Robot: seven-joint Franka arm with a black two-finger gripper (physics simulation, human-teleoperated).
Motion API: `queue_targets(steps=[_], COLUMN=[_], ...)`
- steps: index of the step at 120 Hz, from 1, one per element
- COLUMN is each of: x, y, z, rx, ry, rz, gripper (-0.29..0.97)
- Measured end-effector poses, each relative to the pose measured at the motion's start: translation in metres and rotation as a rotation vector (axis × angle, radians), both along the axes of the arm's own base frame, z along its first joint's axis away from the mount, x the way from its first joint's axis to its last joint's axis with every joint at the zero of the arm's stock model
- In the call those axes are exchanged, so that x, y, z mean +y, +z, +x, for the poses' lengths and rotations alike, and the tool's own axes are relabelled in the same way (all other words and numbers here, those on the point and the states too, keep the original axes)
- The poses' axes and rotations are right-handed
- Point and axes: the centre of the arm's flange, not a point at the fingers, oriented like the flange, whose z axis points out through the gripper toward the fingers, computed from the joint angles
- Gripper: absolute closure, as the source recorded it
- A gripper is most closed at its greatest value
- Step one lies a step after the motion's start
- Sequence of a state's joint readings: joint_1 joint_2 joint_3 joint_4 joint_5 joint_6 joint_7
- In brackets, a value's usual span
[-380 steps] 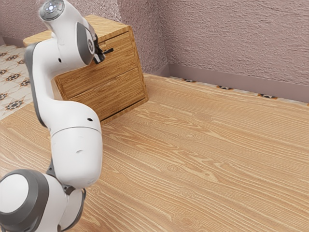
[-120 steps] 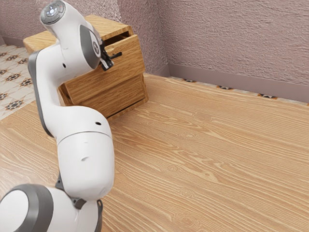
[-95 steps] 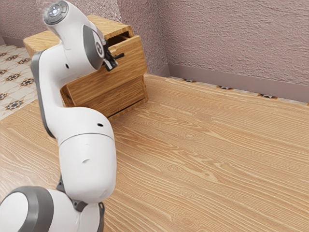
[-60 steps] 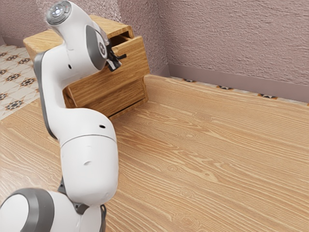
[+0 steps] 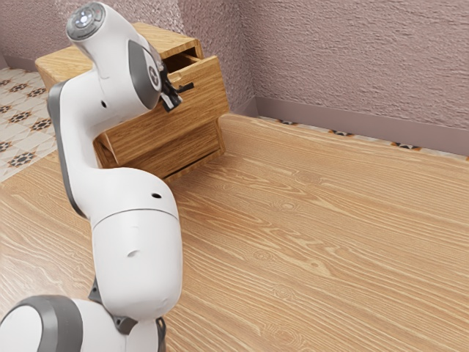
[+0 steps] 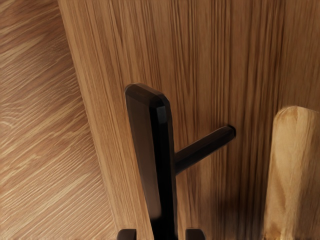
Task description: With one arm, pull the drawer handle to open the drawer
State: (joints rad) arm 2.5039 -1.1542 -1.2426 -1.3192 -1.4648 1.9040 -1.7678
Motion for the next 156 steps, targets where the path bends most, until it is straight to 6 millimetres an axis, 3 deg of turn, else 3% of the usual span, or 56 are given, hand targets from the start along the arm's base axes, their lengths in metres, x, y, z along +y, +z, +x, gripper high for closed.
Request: queue_targets(steps=[62,107,156], x=[-0.012,-0.041,-0.059], y=[0.000,0.004,0.006], z=[-0.011,-0.011,-0.021], rx=[-0.003,-0.011,-0.020], ry=[0.007,-0.022,-0.025], rz=[-0.009,0.000,-0.007], gripper=[0.66,0.66,0.66])
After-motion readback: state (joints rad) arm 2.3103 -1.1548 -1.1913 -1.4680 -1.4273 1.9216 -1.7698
